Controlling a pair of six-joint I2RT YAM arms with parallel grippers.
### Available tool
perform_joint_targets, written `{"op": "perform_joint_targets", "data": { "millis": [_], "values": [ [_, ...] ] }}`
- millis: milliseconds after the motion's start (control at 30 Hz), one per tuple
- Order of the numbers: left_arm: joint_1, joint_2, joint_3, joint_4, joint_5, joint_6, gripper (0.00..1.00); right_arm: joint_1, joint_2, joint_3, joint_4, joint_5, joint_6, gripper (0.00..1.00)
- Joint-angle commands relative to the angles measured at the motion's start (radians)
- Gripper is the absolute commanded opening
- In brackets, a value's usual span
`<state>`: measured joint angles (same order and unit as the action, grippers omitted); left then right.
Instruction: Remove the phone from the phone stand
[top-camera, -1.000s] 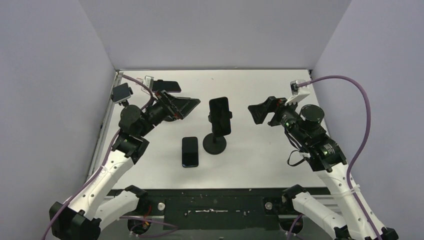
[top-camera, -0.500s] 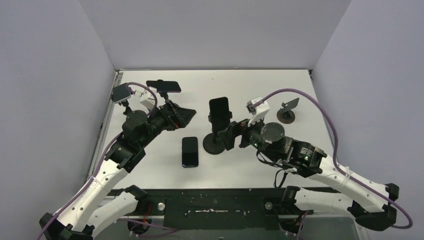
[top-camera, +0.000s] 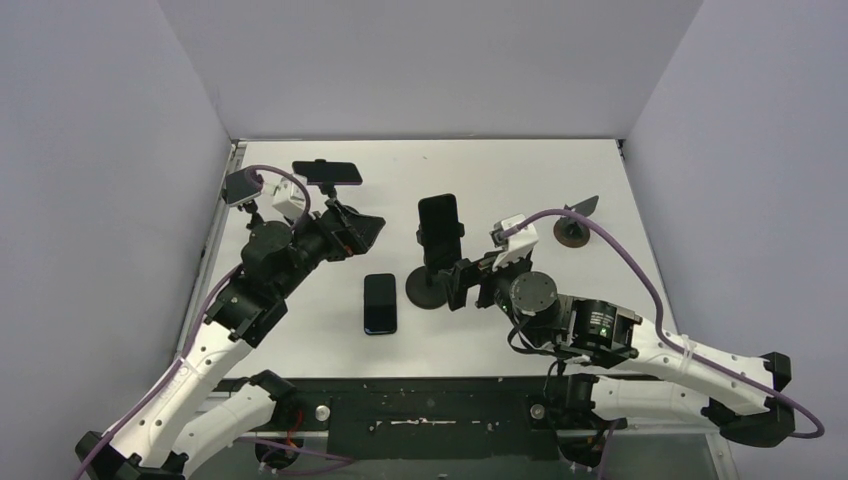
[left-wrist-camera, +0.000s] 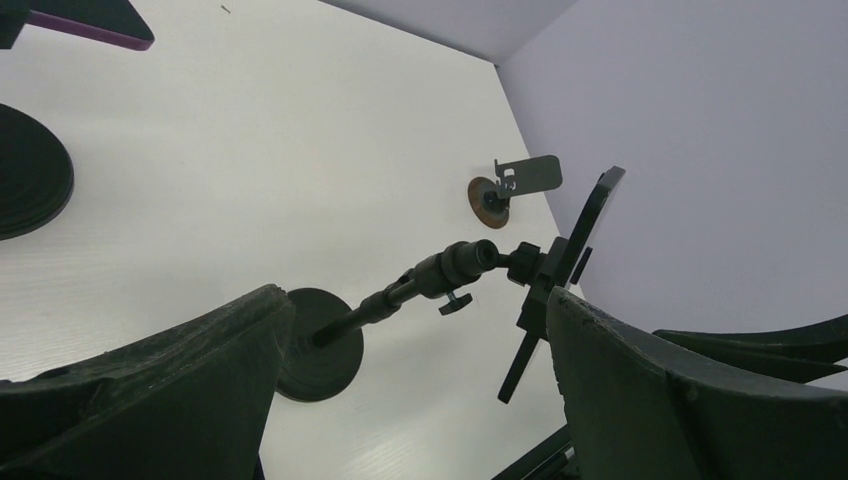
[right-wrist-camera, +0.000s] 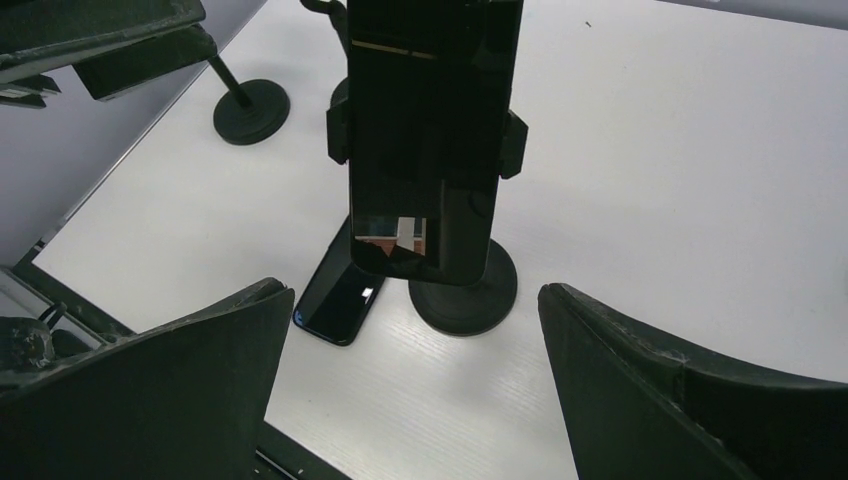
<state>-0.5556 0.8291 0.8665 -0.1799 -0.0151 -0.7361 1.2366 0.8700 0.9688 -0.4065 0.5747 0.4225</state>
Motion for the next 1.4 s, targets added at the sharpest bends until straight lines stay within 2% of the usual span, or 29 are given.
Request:
{"op": "perform_joint_targets", "data": {
  "millis": [0,200,400,1367],
  "values": [
    [-0.004,-0.033,0.030,0.027,-0.054,-0.001,0.97,-0.025,0.058,0.072,-0.001,-0.054,-0.024,1.00],
    [-0.004,-0.032,0.027,0.026,-0.041,0.006,0.97,-0.198,0.090,0.057,0.038,-0.287,0.001,1.00],
    [-0.004,-0.033,0.022,0.039,-0.001,0.015,0.97,-0.216,0.116,0.060,0.060,-0.344,-0.017,1.00],
    [-0.004,-0.015,0.026,0.053,0.057,0.020,0.97,-0.229,0.228,0.031,0.144,-0.267,-0.019,1.00]
  ]
}}
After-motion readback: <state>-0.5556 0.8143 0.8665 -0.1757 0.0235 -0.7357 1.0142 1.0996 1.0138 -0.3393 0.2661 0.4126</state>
